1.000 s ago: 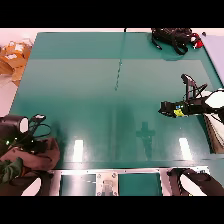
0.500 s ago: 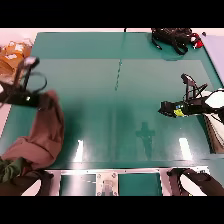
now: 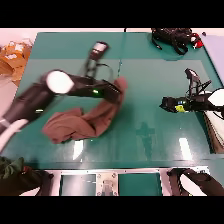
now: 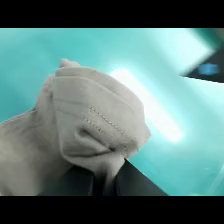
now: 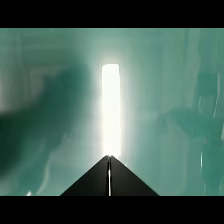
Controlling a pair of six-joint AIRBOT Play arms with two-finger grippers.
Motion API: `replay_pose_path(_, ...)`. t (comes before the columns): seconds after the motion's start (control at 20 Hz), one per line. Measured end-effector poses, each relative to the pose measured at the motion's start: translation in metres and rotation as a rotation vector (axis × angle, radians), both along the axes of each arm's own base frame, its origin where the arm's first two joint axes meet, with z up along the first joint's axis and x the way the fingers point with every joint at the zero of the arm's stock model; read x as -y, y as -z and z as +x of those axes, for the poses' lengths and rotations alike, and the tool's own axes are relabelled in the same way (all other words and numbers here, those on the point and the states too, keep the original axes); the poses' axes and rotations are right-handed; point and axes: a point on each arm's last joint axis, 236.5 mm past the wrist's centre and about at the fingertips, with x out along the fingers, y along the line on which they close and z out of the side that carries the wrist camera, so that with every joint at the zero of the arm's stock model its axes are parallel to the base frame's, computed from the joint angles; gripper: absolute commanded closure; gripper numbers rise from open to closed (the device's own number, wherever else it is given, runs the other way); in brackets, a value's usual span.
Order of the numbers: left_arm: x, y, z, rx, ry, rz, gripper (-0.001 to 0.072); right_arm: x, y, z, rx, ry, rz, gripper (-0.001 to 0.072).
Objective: Fold the shirts.
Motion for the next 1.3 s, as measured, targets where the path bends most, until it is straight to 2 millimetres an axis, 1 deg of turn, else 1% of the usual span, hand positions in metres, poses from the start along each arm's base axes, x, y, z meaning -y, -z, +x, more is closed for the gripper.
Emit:
replay_pose_path(0.05,0.013,0.005,-0.001,-0.016,0.017,-0.017,-0.0012,0.001,-0.002,0.003,0.014,0.004,0.0,0.0497)
replay_pose_path(0.1,0.02,0.004,0.003,-0.027,0.011,-0.04,-0.0011,0.001,-0.004,0.005,0.024,0.008,-0.001,0.0278)
replay_pose_path(0.15,0.021,0.005,0.006,-0.04,0.01,-0.045,-0.0012,0.002,-0.005,0.007,0.031,0.01,-0.002,0.0201)
replay_pose_path(0.2,0.015,0.002,0.012,-0.054,0.0,-0.052,-0.0012,0.002,-0.005,0.008,0.033,0.011,-0.002,0.0201)
replay_pose_path(0.25,0.005,-0.002,0.019,-0.074,-0.018,-0.053,-0.0012,0.002,-0.006,0.008,0.036,0.012,-0.002,0.0202)
replay_pose_path(0.3,-0.012,-0.003,0.025,-0.11,-0.038,-0.032,-0.0012,0.002,-0.006,0.008,0.035,0.012,-0.002,0.0202)
replay_pose_path(0.35,-0.034,-0.001,0.029,-0.152,-0.06,0.0,-0.0012,0.002,-0.005,0.008,0.03,0.011,-0.001,0.0202)
replay_pose_path(0.4,-0.061,0.001,0.032,-0.202,-0.097,0.039,-0.0012,0.002,-0.003,0.007,0.022,0.011,-0.001,0.0202)
replay_pose_path(0.45,-0.088,0.008,0.032,-0.26,-0.131,0.092,-0.0012,0.002,0.001,0.007,0.006,0.011,0.0,0.0202)
replay_pose_path(0.55,-0.149,0.029,0.024,-0.387,-0.214,0.231,-0.0012,0.001,0.014,0.007,-0.036,0.01,0.006,0.0202)
replay_pose_path(0.65,-0.202,0.048,0.009,-0.495,-0.293,0.375,-0.0011,-0.002,0.031,0.008,-0.09,0.007,0.019,0.0213)
replay_pose_path(0.7,-0.226,0.057,0.003,-0.538,-0.335,0.439,-0.0012,-0.003,0.04,0.009,-0.118,0.002,0.023,0.0222)
replay_pose_path(0.8,-0.259,0.077,-0.01,-0.613,-0.401,0.533,-0.0012,-0.005,0.058,0.015,-0.17,-0.013,0.038,0.0221)
replay_pose_path(0.9,-0.279,0.105,-0.029,-0.696,-0.436,0.603,-0.0012,-0.008,0.073,0.02,-0.221,-0.03,0.06,0.022)
replay_pose_path(1.0,-0.292,0.136,-0.05,-0.776,-0.455,0.657,-0.0012,-0.013,0.087,0.025,-0.27,-0.048,0.088,0.0219)
replay_pose_path(1.15,-0.301,0.173,-0.075,-0.849,-0.473,0.694,-0.0011,-0.026,0.106,0.033,-0.319,-0.08,0.151,0.022)
replay_pose_path(1.25,-0.302,0.19,-0.081,-0.857,-0.488,0.69,-0.0009,-0.039,0.116,0.039,-0.343,-0.099,0.205,0.0236)
replay_pose_path(1.3,-0.301,0.196,-0.08,-0.849,-0.497,0.677,0.0106,-0.045,0.12,0.042,-0.349,-0.106,0.235,0.0406)
